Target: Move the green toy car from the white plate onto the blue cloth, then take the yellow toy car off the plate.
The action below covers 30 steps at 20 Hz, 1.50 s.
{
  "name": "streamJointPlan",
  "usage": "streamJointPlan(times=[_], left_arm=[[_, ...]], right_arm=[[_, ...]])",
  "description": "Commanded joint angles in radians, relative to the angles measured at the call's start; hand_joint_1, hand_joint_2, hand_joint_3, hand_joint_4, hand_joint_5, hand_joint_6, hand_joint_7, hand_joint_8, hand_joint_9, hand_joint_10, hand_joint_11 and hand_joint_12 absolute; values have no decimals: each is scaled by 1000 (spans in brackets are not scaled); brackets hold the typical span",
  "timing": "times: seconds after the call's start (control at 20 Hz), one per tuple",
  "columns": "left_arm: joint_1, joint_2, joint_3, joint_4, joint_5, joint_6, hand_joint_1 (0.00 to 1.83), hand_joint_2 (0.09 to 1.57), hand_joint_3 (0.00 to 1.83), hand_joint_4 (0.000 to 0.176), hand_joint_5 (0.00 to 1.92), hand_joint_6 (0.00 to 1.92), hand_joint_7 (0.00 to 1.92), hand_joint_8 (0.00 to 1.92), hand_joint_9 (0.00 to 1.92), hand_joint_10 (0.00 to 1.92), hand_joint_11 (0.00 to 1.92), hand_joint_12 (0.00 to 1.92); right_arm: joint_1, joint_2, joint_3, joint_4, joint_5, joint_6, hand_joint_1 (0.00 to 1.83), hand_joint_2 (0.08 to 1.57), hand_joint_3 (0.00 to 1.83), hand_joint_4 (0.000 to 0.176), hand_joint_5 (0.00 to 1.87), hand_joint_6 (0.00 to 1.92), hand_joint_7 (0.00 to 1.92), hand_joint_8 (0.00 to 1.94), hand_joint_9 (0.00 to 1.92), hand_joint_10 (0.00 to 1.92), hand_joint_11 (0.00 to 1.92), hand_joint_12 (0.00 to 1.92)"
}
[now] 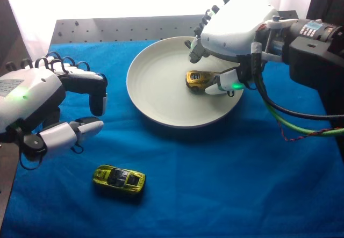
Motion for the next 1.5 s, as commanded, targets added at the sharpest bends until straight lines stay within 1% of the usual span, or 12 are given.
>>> streamJointPlan(times=[0.0, 0.05, 0.2, 0.3, 0.55, 0.8, 0.9, 1.05, 1.25, 1.3, 1.35, 1.45], left_arm=[[-7, 4, -3, 24, -127, -5, 858, 1264, 1, 176, 683, 1416, 556, 572, 358, 961, 107, 1519], [-7, 4, -3, 24, -127, -5, 844, 1276, 0, 176, 663, 1443, 524, 567, 335, 907, 61, 1476], [-7, 4, -3, 24, -126, -5, 851, 1271, 0, 176, 671, 1433, 521, 569, 351, 879, 71, 1469], [-7, 4, -3, 24, -127, -5, 852, 1271, 0, 176, 670, 1435, 513, 561, 336, 859, 49, 1423], [-7, 4, -3, 24, -127, -5, 844, 1278, 0, 176, 658, 1452, 442, 716, 289, 1001, 34, 1532], [-7, 3, -3, 24, -129, -6, 850, 1275, 0, 176, 665, 1442, 426, 765, 284, 1041, 35, 1528], [-7, 3, -3, 25, -130, -7, 854, 1271, 0, 176, 672, 1433, 438, 755, 289, 1027, 25, 1493], [-7, 3, -4, 25, -131, -10, 858, 1269, 0, 176, 676, 1427, 450, 734, 297, 961, 0, 1455], [-6, 3, -4, 25, -133, -12, 851, 1275, 0, 176, 667, 1439, 455, 748, 300, 968, 1, 1411], [-5, 3, -4, 25, -133, -13, 854, 1272, 0, 176, 673, 1431, 461, 745, 295, 968, 1, 1443], [-3, 3, -4, 24, -134, -14, 859, 1267, 1, 176, 679, 1422, 469, 726, 303, 919, 0, 1284], [-1, 2, -4, 24, -135, -16, 861, 1263, 1, 176, 686, 1412, 504, 639, 347, 832, 0, 1328]], right_arm=[[12, -7, 4, 0, 100, -3, 820, 1059, 0, 0, 805, 7, 985, 52, 707, 940, 566, 1623], [11, -8, 6, 1, 98, -3, 856, 1062, 0, 0, 813, 7, 1018, 101, 711, 1107, 618, 1695], [6, -14, 13, 4, 95, -3, 862, 1065, 2, 0, 848, 17, 777, 870, 715, 1311, 678, 1776], [5, -18, 16, 5, 94, -3, 848, 1058, 0, 0, 877, 41, 734, 1082, 709, 1382, 694, 1815], [0, -22, 20, 7, 93, -3, 818, 1060, 1, 0, 841, 72, 690, 992, 689, 1317, 673, 1773], [-1, -25, 21, 8, 90, -3, 864, 1076, 1, 0, 726, 395, 704, 898, 669, 1313, 621, 1822], [-4, -25, 21, 8, 89, -3, 889, 1085, 0, 0, 786, 607, 784, 974, 711, 1340, 611, 1835], [-7, -26, 22, 8, 89, -3, 1137, 1126, 0, 0, 947, 1042, 869, 1298, 817, 1634, 764, 1921], [-9, -28, 23, 8, 88, -3, 1200, 1147, 1, 0, 990, 927, 838, 1328, 744, 1555, 680, 1921], [-9, -29, 23, 8, 88, -3, 1206, 1154, 2, 0, 986, 1007, 827, 1270, 746, 1487, 657, 1916], [-9, -29, 22, 9, 88, -3, 1201, 1162, 2, 0, 962, 1032, 824, 1282, 764, 1457, 662, 1913], [-9, -28, 21, 9, 89, -3, 1233, 1176, 2, 0, 925, 915, 833, 1449, 784, 1606, 742, 1921]])
